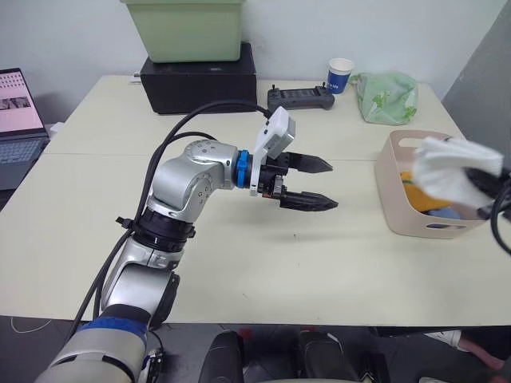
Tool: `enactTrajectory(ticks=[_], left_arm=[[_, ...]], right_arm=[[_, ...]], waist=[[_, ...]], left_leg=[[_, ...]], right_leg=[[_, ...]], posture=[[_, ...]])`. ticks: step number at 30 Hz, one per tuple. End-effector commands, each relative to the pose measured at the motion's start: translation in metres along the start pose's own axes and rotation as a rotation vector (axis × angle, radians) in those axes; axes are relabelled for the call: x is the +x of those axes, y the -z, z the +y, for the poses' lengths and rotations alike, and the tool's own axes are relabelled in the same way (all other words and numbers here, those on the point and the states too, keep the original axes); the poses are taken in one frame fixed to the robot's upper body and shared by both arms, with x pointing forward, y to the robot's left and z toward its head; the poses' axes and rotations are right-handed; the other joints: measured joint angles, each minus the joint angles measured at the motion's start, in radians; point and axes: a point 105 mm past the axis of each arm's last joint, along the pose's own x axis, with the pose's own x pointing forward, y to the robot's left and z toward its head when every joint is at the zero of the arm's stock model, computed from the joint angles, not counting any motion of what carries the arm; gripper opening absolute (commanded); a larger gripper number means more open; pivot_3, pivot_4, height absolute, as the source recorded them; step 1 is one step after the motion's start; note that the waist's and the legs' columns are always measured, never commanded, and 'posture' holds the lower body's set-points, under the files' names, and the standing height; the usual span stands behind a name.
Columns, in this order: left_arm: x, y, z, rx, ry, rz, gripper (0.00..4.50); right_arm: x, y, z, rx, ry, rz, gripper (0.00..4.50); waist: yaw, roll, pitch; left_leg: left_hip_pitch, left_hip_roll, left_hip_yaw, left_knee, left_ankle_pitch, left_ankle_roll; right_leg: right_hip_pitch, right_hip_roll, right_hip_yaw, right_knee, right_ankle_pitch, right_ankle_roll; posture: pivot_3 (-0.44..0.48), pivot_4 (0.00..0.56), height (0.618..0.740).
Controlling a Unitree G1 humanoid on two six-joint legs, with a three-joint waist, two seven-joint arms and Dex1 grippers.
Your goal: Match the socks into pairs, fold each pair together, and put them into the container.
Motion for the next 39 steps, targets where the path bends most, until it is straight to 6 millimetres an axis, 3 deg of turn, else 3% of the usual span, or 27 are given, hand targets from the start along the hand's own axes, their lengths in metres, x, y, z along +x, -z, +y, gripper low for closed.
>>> enactTrajectory(ticks=[1, 4, 10, 12, 16, 19, 26, 32, 35, 37, 39], left_arm=[[0.006, -0.011, -0.006, 0.048, 0.032, -0.018, 4.46], [0.008, -0.009, -0.009, 0.057, 0.041, -0.013, 4.46], [0.008, -0.008, -0.01, 0.061, 0.022, -0.022, 4.46], [0.007, -0.007, -0.01, 0.06, 0.018, -0.021, 4.46], [0.007, -0.004, -0.01, 0.066, 0.009, -0.018, 4.46], [0.008, -0.003, -0.012, 0.068, 0.017, -0.016, 4.46], [0.009, 0.001, -0.011, 0.056, 0.023, -0.008, 4.5], [0.01, 0.002, -0.008, 0.058, 0.012, -0.009, 4.5], [0.009, 0.002, -0.006, 0.062, -0.002, -0.012, 4.5], [0.008, 0.003, -0.006, 0.058, -0.003, -0.013, 4.5], [0.009, 0.004, -0.008, 0.058, -0.001, -0.012, 4.5]], right_arm=[[0.023, 0.005, -0.016, -0.287, 0.054, 0.021, 0.0], [0.047, 0.024, -0.028, -0.552, 0.075, 0.085, 0.0], [0.082, 0.043, -0.031, -0.824, 0.077, 0.085, 0.0], [0.09, 0.047, -0.028, -0.832, 0.061, 0.076, 0.0], [0.093, 0.072, -0.009, -0.863, -0.133, 0.162, 0.0], [0.089, 0.068, -0.005, -0.792, -0.199, 0.171, 0.0], [0.066, 0.046, -0.01, -0.512, -0.316, 0.241, 2.42], [0.053, 0.029, -0.019, -0.456, -0.345, 0.245, 4.47], [0.04, 0.009, -0.019, -0.342, -0.395, 0.198, 4.47], [0.042, 0.0, -0.028, -0.302, -0.332, 0.151, 4.47], [0.05, 0.009, -0.046, -0.37, -0.216, 0.181, 4.47]], waist=[[-0.002, 0.001, 0.0], [-0.004, 0.001, 0.0], [-0.004, 0.004, 0.002], [-0.003, 0.004, 0.002], [0.002, 0.005, 0.002], [0.007, 0.006, 0.002], [0.009, 0.006, 0.002], [0.008, 0.007, 0.003], [0.008, 0.008, 0.003], [0.007, 0.008, 0.003], [0.008, 0.008, 0.003]], left_leg=[[0.0, 0.0, 0.0, 0.001, 0.0, 0.0], [0.0, 0.0, 0.002, 0.005, 0.0, 0.0], [0.0, 0.0, 0.002, 0.006, 0.0, -0.001], [0.0, 0.0, 0.002, 0.006, 0.001, -0.002], [0.0, 0.0, 0.001, 0.006, 0.002, -0.003], [0.0, 0.001, 0.002, 0.006, 0.002, -0.003], [0.0, 0.001, 0.001, 0.007, 0.002, -0.003], [0.0, 0.001, 0.0, 0.007, 0.0, 0.0], [0.0, 0.001, 0.0, 0.007, 0.0, 0.0], [0.0, 0.001, 0.001, 0.007, 0.0, 0.0], [0.0, 0.001, 0.0, 0.007, 0.0, 0.0]], right_leg=[[0.0, 0.0, 0.0, 0.0, 0.0, 0.0], [0.0, -0.001, 0.002, 0.001, 0.0, 0.002], [0.0, -0.002, 0.002, 0.002, 0.001, -0.001], [0.0, -0.002, 0.002, 0.002, 0.002, -0.001], [0.0, -0.002, 0.001, 0.002, 0.002, -0.001], [0.0, -0.003, 0.002, 0.002, 0.002, -0.001], [0.002, -0.003, 0.001, 0.003, 0.002, -0.001], [0.002, -0.003, 0.001, 0.002, 0.002, -0.002], [0.002, -0.003, 0.001, 0.003, 0.002, -0.002], [0.002, -0.003, 0.001, 0.003, 0.002, -0.002], [0.002, -0.003, 0.001, 0.003, 0.002, -0.002]], posture=[[0.0, 0.15, 0.735], [0.0, 0.15, 0.735], [0.0, 0.15, 0.735], [0.0, 0.15, 0.735], [0.0, 0.15, 0.735], [0.0, 0.15, 0.735], [0.0, 0.15, 0.735], [0.0, 0.15, 0.735], [0.0, 0.15, 0.735], [0.0, 0.15, 0.735], [0.0, 0.15, 0.735]])
